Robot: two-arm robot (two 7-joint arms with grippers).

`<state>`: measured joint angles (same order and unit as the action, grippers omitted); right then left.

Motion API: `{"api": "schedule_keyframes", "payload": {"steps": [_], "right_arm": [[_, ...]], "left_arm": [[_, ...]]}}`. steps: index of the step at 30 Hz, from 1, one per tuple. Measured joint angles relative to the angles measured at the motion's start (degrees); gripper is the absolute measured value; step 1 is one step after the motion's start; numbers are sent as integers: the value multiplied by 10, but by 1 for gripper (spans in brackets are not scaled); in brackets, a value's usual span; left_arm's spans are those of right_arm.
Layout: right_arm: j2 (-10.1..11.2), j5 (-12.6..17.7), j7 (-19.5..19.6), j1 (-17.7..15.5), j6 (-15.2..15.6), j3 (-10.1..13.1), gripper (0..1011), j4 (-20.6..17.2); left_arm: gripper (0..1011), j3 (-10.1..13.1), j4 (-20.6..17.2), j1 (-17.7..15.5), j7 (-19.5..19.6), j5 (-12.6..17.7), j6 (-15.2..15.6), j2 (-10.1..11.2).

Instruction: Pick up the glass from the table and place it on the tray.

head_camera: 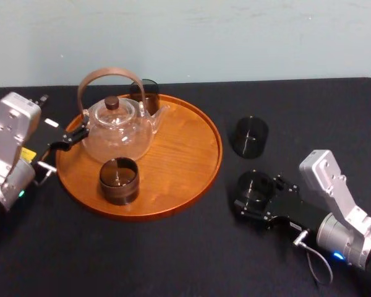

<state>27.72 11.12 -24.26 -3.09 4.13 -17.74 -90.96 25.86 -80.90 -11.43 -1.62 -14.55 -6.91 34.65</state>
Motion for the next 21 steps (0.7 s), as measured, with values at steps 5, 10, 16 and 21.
{"api": "schedule_keyframes", "payload": {"steps": [5,10,16,21], "right_arm": [[3,12,-7,1,-3,0,915,-1],[10,20,-11,3,2,-1,915,-17],[16,21,-10,12,12,-6,915,-32],[17,19,-9,25,19,-12,915,-35]], "left_arm": [[1010,0,0,0,0,0,0,0],[1010,0,0,0,0,0,0,0],[1009,0,0,0,0,0,0,0],[1009,0,0,0,0,0,0,0]]}}
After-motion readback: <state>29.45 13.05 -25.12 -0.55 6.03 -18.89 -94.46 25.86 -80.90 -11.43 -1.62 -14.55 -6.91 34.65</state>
